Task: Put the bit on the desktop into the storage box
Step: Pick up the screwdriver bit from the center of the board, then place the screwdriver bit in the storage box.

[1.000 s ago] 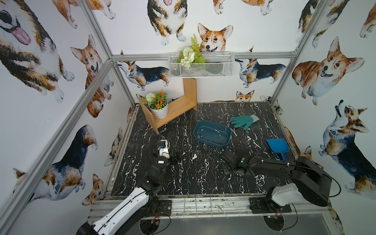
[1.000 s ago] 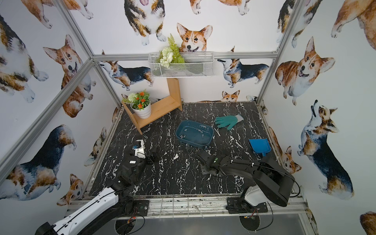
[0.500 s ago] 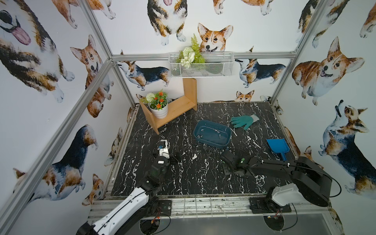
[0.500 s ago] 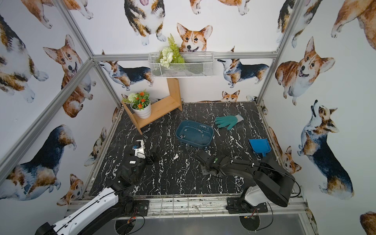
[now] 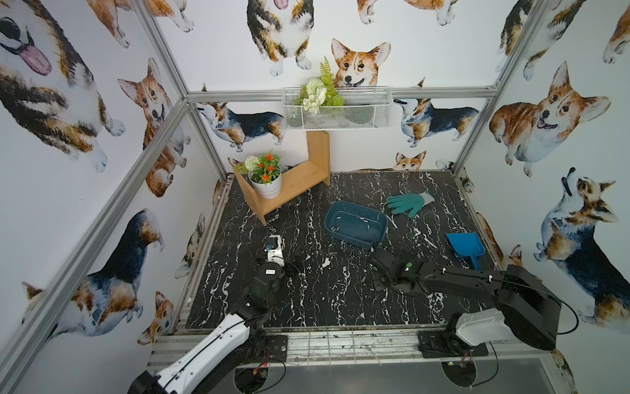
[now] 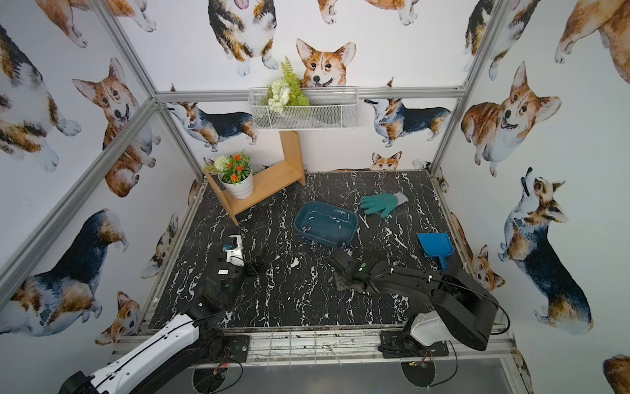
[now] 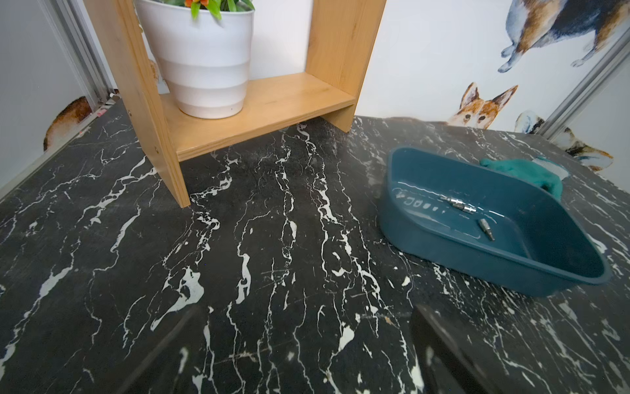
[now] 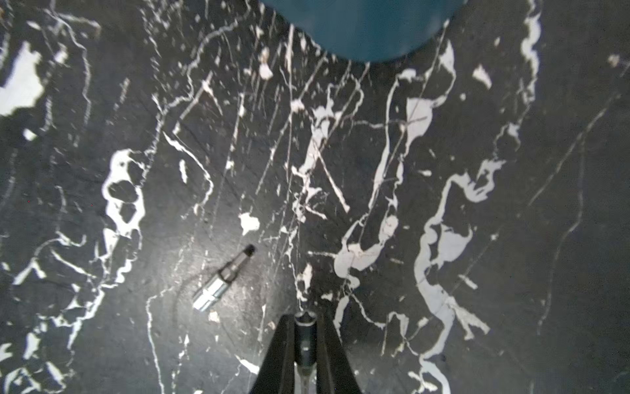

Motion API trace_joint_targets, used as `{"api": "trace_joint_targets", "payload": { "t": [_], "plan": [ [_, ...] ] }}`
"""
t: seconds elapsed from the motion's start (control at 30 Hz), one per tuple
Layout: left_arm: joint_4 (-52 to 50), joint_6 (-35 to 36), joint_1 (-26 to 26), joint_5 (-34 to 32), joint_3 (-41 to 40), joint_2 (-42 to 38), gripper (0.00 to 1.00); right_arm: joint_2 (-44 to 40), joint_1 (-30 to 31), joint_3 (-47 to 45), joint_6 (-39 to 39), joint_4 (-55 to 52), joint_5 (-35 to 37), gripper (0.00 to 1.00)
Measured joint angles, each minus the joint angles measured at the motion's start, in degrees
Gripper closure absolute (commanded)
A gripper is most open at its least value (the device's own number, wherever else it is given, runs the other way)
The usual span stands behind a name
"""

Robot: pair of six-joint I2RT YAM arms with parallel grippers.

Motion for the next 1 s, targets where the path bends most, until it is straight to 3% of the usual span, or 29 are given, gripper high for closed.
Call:
{"api": "trace_joint_targets", "payload": {
  "t": [0.33,0.67,0.73,0.83,1.0],
  "plan": [
    [0.48,-0.24,0.0,0.39,-2.08,-2.36,0.0,1.75,-9.01,10.45,-6.34,2.43,-2.58,0.88],
    [0.79,-0.96,0.0,0.37,-2.73,-3.93,0.0,14.38,-16.79,23.47,-10.73,9.62,-6.78,0.86],
    [0.81,-1.09,0.0,0.35,-2.73,-3.74,0.0,17.33,-17.66,25.9,-10.99,10.58,-7.17,0.81],
    [0.72,-1.09,0.0,0.35,-2.73,-3.5,0.0,20.83,-18.36,29.49,-11.19,10.95,-7.58,0.52],
    [0.76,-1.11,0.0,0.15,-2.73,-3.63,0.0,20.81,-18.4,30.49,-12.04,11.06,-8.57,0.44]
  ]
}}
